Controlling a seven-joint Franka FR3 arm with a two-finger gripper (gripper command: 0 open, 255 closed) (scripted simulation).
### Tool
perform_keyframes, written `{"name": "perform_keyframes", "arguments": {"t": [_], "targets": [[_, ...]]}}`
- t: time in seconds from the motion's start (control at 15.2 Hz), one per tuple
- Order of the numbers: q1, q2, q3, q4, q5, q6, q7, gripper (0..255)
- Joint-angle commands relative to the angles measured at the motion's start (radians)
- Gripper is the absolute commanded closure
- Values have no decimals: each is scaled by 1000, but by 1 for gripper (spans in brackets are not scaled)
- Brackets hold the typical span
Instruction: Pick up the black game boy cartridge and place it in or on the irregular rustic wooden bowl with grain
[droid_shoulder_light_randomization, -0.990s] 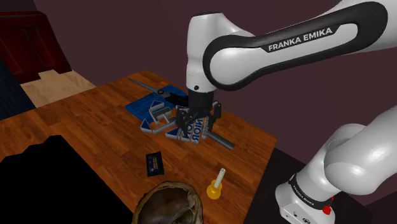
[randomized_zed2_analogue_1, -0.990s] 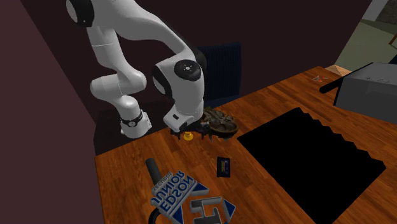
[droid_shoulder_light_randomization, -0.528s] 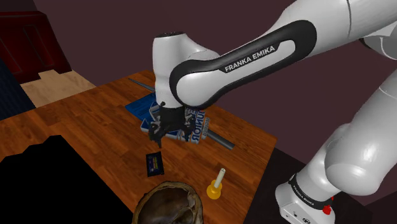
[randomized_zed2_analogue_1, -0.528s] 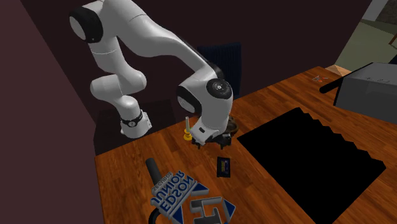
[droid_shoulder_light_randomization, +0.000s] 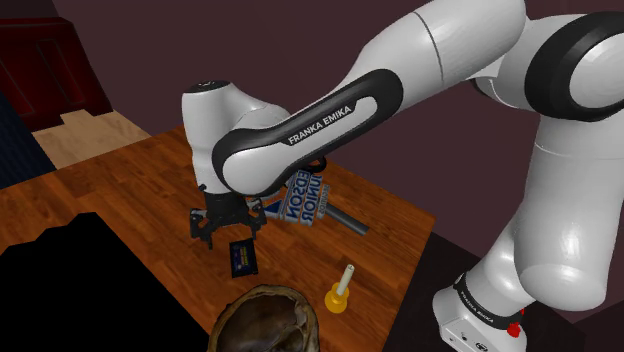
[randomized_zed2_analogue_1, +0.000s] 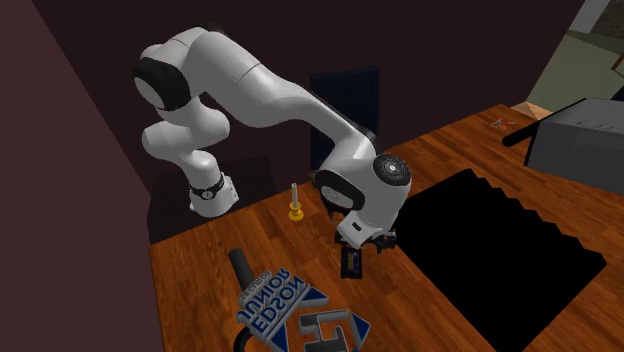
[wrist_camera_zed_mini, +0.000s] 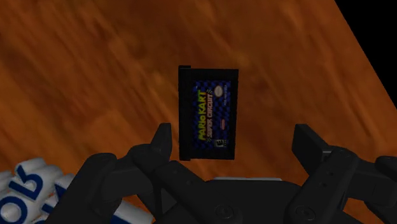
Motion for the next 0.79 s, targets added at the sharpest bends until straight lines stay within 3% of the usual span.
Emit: {"name": "perform_keyframes", "arguments": {"t": [0.0,0.73], "targets": [[32,65,-13,66,-30,-4,39,0],[49,115,-30,28,-56,79,56,0]]}}
